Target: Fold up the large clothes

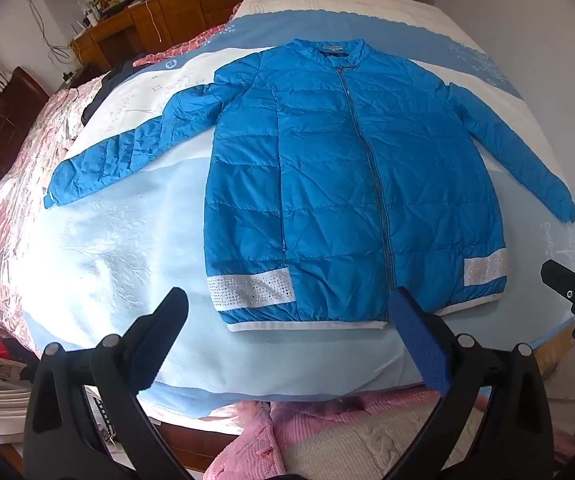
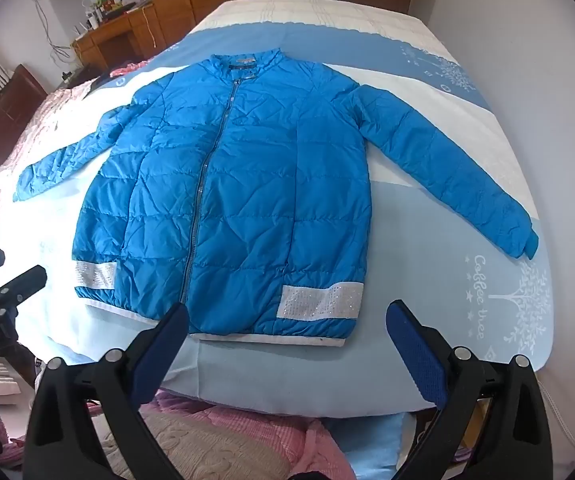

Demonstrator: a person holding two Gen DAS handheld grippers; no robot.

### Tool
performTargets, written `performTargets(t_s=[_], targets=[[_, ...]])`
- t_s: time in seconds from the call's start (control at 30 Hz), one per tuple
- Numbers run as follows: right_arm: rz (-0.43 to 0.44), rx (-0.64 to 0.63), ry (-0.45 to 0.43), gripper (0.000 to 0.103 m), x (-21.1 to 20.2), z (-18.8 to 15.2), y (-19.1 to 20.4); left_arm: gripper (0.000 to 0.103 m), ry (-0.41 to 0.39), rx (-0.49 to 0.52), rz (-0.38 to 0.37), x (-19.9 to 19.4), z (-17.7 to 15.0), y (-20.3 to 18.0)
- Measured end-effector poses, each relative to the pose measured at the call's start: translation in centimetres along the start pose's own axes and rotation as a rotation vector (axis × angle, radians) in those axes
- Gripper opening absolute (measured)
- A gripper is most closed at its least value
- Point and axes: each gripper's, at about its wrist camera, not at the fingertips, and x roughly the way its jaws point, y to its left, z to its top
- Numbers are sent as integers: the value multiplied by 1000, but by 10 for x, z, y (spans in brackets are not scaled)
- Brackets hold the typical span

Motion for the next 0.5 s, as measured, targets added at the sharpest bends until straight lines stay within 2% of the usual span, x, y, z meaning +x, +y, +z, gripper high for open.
performTargets(t_s=[0.5], targets=[[0,-1,0,99,1,1,0,100,-1,1,3,0,2,1]])
